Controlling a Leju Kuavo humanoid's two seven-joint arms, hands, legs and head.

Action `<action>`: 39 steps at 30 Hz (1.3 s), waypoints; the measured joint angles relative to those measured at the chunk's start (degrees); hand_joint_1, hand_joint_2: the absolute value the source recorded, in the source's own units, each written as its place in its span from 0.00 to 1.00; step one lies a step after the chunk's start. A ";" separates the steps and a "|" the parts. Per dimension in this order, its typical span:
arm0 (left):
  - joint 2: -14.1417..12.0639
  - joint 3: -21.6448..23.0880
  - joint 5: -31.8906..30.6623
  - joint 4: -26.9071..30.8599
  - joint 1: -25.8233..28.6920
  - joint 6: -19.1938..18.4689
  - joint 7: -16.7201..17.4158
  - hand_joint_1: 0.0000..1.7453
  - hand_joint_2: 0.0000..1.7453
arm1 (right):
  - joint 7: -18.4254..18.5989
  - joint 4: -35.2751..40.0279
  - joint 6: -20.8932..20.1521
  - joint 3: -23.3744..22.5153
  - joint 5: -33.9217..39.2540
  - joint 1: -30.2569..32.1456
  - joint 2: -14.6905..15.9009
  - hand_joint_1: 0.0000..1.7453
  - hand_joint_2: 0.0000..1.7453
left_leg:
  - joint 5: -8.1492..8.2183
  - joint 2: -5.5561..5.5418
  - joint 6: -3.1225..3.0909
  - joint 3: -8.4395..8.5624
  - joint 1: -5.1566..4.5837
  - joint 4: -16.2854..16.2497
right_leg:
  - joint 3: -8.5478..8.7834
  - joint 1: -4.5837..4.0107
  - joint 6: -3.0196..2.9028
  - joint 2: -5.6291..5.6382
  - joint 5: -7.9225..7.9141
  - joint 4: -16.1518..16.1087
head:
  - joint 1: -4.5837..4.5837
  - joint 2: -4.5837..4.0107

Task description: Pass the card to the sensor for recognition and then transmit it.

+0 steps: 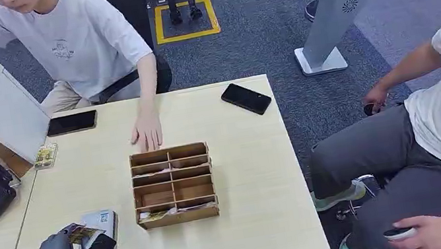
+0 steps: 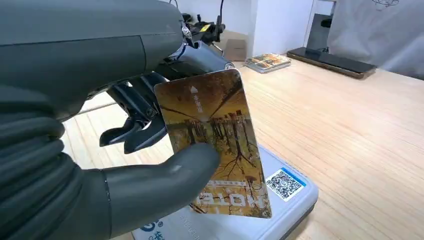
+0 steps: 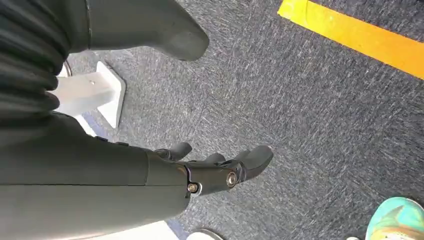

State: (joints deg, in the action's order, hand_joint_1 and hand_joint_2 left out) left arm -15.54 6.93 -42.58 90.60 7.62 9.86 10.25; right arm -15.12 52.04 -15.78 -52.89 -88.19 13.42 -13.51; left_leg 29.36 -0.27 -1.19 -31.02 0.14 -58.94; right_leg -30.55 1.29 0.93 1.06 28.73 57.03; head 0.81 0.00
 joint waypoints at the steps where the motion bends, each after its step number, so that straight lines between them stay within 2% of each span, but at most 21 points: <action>1: 0.00 0.00 0.00 0.00 0.00 0.00 0.00 1.00 1.00 | 0.00 -0.02 0.00 0.00 0.00 0.00 0.02 0.00 1.00 | 0.00 0.00 0.00 0.00 0.00 0.00 | 0.00 0.00 0.00 0.00 0.00 0.00 | 0.00 0.00; 39: 0.00 0.00 0.00 -0.02 0.00 0.00 0.00 1.00 1.00 | -0.02 -0.04 0.00 0.02 0.00 0.00 0.09 0.00 1.00 | 0.00 0.00 0.00 0.00 0.00 0.00 | 0.00 0.00 0.00 0.00 0.00 0.00 | 0.00 0.00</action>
State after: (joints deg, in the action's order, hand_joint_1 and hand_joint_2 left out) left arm -15.54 6.93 -42.58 90.58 7.62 9.86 10.25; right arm -15.15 52.00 -15.78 -52.87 -88.19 13.42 -13.42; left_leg 29.36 -0.27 -1.19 -31.01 0.14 -58.94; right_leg -30.55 1.29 0.93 1.06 28.73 57.03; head 0.81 0.00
